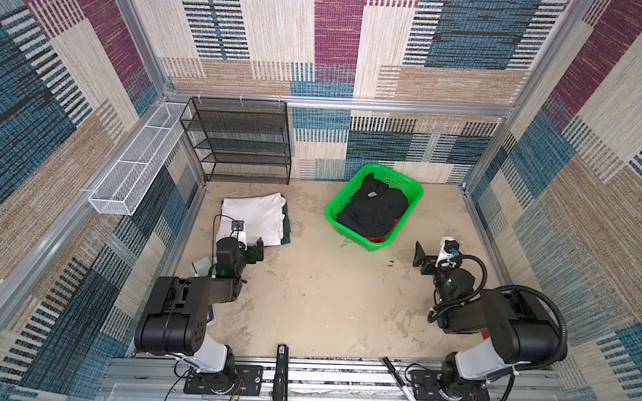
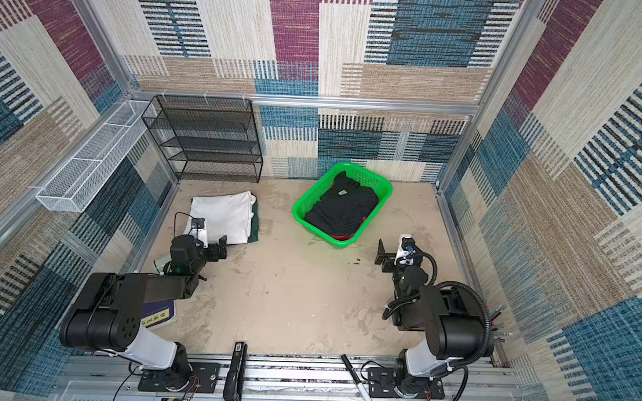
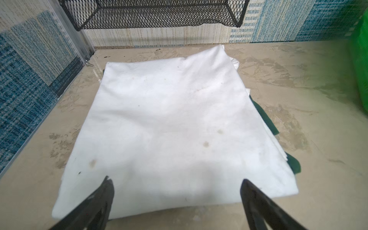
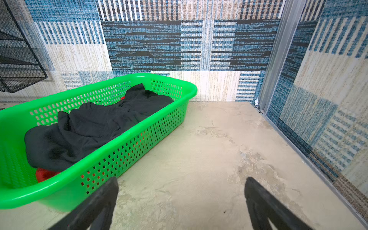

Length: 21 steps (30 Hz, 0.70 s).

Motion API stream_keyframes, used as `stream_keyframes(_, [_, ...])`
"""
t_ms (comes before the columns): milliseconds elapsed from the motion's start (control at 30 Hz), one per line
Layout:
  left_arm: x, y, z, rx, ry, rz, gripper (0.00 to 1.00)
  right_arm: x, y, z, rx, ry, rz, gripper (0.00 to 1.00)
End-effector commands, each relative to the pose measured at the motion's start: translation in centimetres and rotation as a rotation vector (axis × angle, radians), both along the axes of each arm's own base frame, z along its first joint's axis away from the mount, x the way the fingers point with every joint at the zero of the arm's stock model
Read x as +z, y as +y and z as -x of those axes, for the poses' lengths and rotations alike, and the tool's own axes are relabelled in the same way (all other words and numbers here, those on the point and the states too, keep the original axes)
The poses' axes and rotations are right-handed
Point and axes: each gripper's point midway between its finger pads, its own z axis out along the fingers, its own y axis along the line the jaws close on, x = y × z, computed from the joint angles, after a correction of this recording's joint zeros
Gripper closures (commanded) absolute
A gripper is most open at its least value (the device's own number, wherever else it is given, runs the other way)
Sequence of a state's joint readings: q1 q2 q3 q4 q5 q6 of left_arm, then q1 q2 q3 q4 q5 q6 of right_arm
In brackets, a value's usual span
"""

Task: Fold and stack the t-shirts
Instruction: 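Move the right gripper over the green basket toward the black t-shirt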

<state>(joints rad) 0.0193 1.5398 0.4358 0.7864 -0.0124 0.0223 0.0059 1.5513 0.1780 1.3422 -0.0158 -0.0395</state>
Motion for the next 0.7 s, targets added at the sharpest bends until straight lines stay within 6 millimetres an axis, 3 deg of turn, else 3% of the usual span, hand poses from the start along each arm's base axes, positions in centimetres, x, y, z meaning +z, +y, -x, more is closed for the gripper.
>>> stream_keyframes(0, [0.32,-0.19,-0.24,-0.01,-0.009,0.008,0.02,1.37,0.07,0.31,0.002,-0.06,0.006,0.01])
stream_keyframes(667, [0.34,-0.18,-0.26,-0.01,-0.009,0.007,0.01,0.96,0.37,-0.4,0.036,-0.029,0.004,0.01])
